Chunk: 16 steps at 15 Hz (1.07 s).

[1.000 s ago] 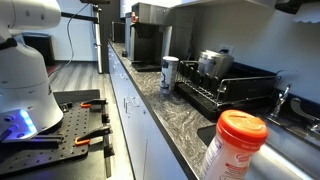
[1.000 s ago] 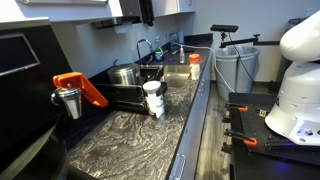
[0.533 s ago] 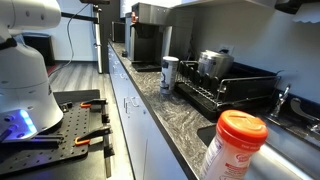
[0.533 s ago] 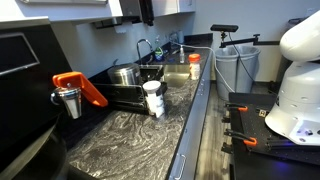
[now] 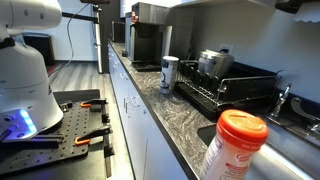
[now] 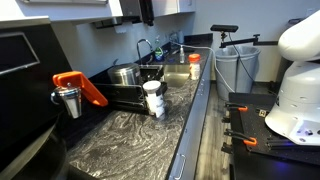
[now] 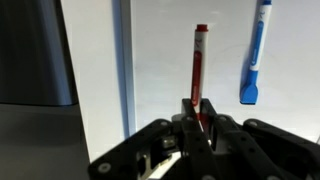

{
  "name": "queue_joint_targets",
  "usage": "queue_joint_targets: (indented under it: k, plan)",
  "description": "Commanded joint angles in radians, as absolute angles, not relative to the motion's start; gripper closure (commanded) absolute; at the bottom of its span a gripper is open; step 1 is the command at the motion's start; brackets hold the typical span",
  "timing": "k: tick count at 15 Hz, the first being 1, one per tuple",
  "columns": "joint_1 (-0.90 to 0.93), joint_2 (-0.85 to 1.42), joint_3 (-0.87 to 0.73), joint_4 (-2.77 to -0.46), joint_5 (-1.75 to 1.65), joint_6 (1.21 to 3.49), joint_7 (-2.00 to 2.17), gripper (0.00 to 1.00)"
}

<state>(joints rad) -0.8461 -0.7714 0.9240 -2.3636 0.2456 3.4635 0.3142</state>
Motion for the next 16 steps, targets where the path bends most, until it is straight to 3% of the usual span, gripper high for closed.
queue_joint_targets:
  k: [1, 16]
  plan:
    - [-0.9, -0.752, 0.965, -2.285, 0.274, 3.463, 0.282, 0.97]
    - [-1.148, -0.734, 1.087, -2.163, 0.294, 3.461, 0.298, 0.97]
